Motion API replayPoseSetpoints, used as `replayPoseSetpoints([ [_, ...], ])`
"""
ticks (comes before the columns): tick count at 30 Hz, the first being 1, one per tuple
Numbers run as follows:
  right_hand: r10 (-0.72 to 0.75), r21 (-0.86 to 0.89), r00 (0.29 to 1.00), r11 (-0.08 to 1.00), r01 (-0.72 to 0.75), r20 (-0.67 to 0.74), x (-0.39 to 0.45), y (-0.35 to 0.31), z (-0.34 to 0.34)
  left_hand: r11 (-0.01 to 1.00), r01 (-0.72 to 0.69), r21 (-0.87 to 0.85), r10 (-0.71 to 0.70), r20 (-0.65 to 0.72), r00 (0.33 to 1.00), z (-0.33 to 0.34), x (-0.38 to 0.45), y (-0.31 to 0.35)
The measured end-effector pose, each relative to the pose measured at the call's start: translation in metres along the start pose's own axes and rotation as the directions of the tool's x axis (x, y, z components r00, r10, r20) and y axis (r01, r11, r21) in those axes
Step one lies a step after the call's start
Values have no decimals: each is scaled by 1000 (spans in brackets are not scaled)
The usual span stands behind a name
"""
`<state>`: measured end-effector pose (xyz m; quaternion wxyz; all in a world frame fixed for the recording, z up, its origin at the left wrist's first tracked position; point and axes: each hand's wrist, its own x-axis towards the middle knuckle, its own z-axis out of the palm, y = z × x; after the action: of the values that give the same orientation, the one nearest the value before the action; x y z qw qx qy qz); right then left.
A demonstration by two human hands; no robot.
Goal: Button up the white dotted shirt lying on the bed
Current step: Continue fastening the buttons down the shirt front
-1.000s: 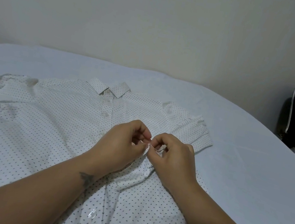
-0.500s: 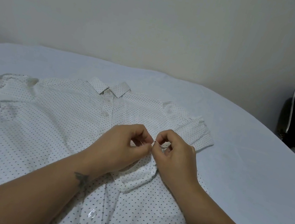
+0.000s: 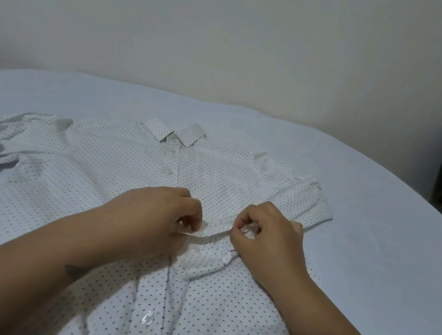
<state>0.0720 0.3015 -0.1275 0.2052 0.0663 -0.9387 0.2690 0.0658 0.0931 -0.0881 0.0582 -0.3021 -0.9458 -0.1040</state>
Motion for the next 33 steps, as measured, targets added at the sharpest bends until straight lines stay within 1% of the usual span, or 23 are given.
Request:
replayPoseSetpoints([
  [2, -20, -35, 999, 999, 21, 33, -1, -2, 0, 1000, 17, 6, -17, -10, 1000, -3, -2, -4],
  [4, -31, -29, 999, 999, 32, 17, -2, -5, 0, 999, 36, 16, -35, -23, 999, -6, -5, -8],
  [6, -63, 12, 998, 998, 63, -4, -2, -6, 0, 999, 42, 28, -40, -55, 998, -6, -8, -11],
  [8, -140, 114, 990, 984, 137, 18, -4, -8, 0, 999, 37, 30, -35, -73, 997, -5, -11, -13],
  [10, -251, 155, 966, 959, 239, 64, -7, -12, 0, 1000, 24, -17, -25, -67, 997, 0, -13, -14],
  [12, -342, 126, 932, 937, 327, 124, -9, -16, 0, 995, 4, -103, -11, -66, 998, 7, -15, -14],
  [15, -399, 123, 892, 917, 380, 214, -9, -18, 0, 982, -16, -187, 1, -81, 997, 17, -17, -15],
  [19, -453, 25, 857, 887, 462, 245, -11, -24, 0, 971, -72, -228, 48, -108, 993, 23, -16, -14],
  [22, -515, -73, 828, 838, 541, 223, -13, -28, 1, 954, -75, -289, 42, -120, 992, 26, -13, -13],
  [25, -540, -142, 818, 810, 569, 199, -15, -30, 1, 936, -71, -345, 29, -125, 992, 26, -13, -16],
  [28, -585, -161, 801, 785, 599, 124, -15, -31, 0, 886, -23, -464, -28, -102, 994, 25, -13, -20],
  [30, -620, -191, 780, 759, 623, 81, -15, -30, 1, 860, 4, -510, -60, -94, 994, 26, -13, -21],
  [33, -683, -230, 730, 708, 668, 14, -15, -28, 1, 829, -1, -560, -48, -72, 996, 26, -12, -19],
])
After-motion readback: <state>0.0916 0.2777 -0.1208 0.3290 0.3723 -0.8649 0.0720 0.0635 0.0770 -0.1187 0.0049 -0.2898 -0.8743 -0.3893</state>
